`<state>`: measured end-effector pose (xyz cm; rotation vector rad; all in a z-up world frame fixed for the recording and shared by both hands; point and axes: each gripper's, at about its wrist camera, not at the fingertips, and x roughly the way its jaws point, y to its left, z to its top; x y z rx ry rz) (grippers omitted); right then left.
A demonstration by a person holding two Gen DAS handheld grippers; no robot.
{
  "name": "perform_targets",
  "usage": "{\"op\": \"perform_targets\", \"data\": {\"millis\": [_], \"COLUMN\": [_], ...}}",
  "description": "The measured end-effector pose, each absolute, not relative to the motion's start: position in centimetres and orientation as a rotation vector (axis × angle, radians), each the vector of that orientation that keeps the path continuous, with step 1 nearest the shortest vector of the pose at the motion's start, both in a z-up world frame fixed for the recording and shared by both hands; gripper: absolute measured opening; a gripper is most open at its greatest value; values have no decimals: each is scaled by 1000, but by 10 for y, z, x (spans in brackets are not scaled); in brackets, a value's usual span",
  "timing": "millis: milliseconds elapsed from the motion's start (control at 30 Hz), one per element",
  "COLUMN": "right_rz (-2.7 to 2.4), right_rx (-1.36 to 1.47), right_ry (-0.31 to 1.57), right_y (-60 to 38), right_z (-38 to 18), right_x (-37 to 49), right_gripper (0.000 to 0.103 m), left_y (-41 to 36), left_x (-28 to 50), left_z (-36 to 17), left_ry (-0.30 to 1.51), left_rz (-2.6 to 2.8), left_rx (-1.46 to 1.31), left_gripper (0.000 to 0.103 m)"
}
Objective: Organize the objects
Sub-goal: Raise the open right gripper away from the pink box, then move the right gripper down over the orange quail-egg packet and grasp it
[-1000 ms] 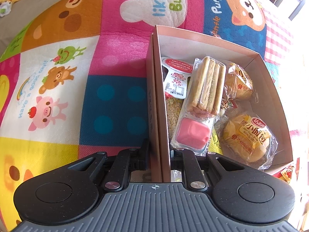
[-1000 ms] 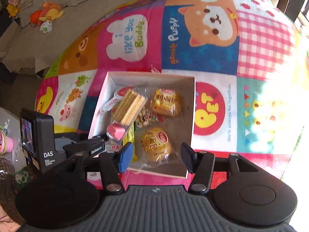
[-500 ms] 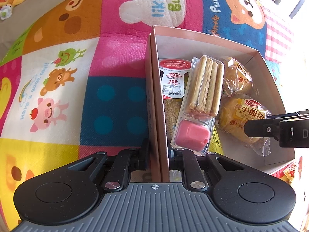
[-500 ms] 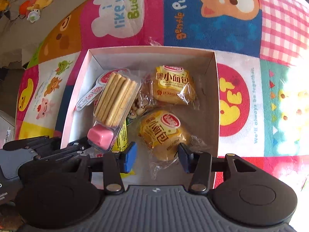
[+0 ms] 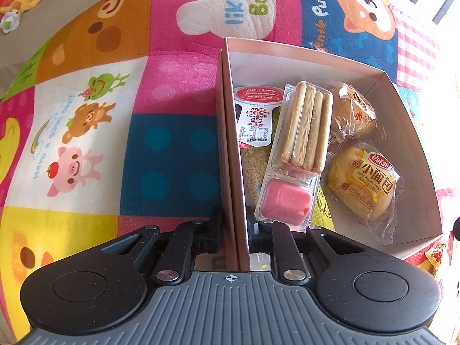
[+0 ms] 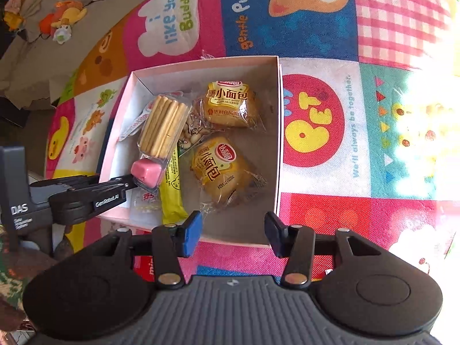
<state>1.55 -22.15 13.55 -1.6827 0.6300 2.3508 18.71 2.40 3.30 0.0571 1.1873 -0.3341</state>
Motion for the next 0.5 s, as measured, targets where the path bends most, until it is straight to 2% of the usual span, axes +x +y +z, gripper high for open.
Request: {"op": "perform_targets", "data": {"millis": [33,67,167,300,400,500], "right_rz": [2342,2337,2252,2102,2040,1896], "right_rx": [-1641,-1609,-1558,-1615,-1673,-1644], "right_ry": [566,507,342,186,382,783], "right_y": [-216,-210,-185,-157,-140,-119], "right_z": [147,154,166,148,130,108], "right_x": [27,35,69,106,124,134], "right_gripper": [70,73,76,79,85,87], "left_y": [24,24,23,22,21,20], "left_x": [187,187,186,186,184,184], "left_z": [33,33,33,33,34,34], "left_ry": [1188,1188,1186,1183,1178,1174], "left_rz": [-332,-329,-322,-308,-300,-292], "left_rx": [57,58,64,72,75,81], "left_gripper": [17,17,17,17,17,17]}}
